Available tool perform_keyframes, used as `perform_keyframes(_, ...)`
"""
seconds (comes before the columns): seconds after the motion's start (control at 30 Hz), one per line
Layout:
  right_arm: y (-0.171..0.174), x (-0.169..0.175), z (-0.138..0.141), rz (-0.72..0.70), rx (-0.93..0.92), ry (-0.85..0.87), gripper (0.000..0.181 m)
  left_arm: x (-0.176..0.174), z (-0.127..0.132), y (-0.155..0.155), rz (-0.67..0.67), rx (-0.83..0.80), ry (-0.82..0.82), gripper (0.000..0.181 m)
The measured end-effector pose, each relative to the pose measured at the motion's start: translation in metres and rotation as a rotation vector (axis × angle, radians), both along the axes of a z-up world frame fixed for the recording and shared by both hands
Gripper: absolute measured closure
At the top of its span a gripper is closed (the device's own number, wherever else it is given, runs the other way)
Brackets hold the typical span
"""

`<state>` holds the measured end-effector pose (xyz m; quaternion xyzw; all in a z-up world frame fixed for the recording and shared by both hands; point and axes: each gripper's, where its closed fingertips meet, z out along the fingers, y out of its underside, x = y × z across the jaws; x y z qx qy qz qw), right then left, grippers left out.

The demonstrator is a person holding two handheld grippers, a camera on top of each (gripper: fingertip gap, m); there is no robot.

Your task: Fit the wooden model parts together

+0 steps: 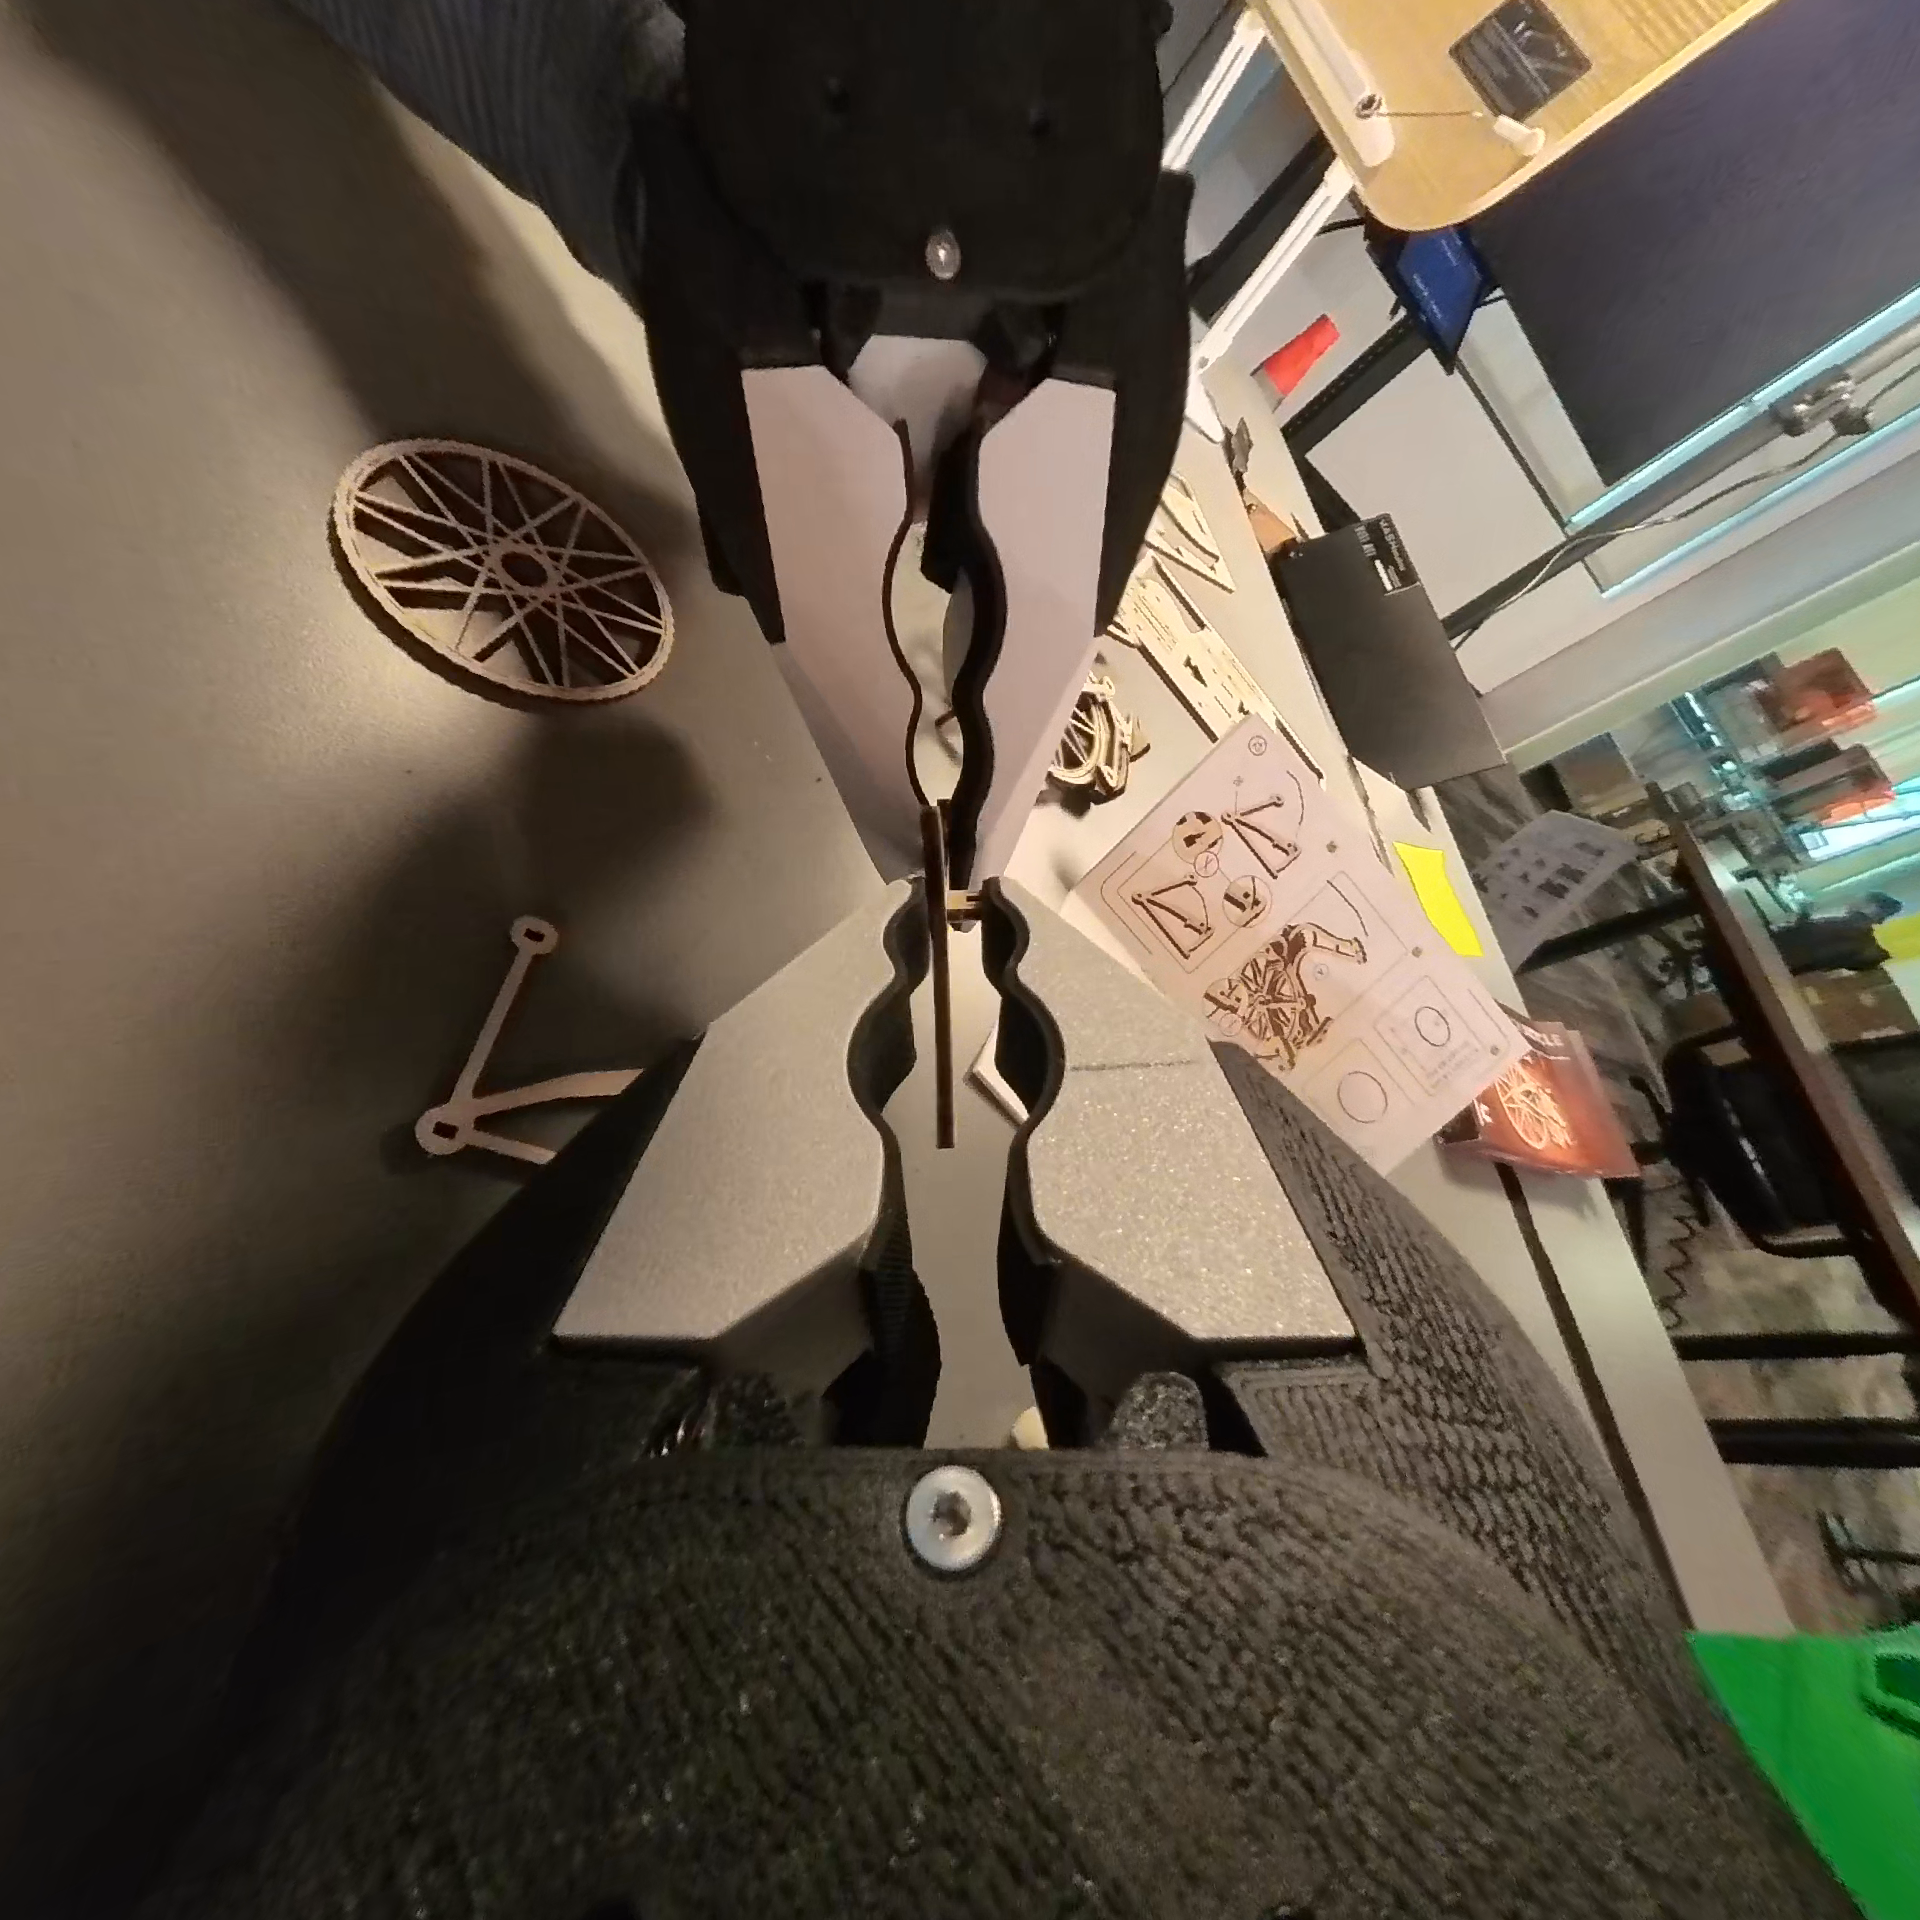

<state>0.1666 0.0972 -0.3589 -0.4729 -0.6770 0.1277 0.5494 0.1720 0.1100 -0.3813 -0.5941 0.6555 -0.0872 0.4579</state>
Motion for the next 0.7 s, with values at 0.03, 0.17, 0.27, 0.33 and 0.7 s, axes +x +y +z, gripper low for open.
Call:
perform_keyframes(0.03,-0.0001,0.0001,-0.0007,0.0,-0.003,-0.006,0.175,0.0,-0.0005,-0.0002,0.0,-0.003,0.001,0.178)
perform_keyframes(0.17,-0.0015,0.0006,-0.0045,0.002,-0.01,-0.039,0.175,0.0004,-0.0049,-0.0024,-0.01,0.0,0.021,0.179)
perform_keyframes(0.27,0.0002,-0.0007,-0.0031,-0.013,-0.033,0.0,0.174,-0.0003,-0.0054,-0.002,-0.017,0.022,0.032,0.179)
perform_keyframes(0.33,-0.0003,-0.0018,-0.0018,-0.008,-0.021,0.02,0.167,0.0002,-0.0044,-0.0033,-0.021,0.001,0.024,0.18)
perform_keyframes(0.7,0.001,-0.0019,-0.0053,-0.008,-0.134,0.053,0.16,-0.0049,-0.0022,-0.0001,0.007,-0.092,-0.012,0.18)
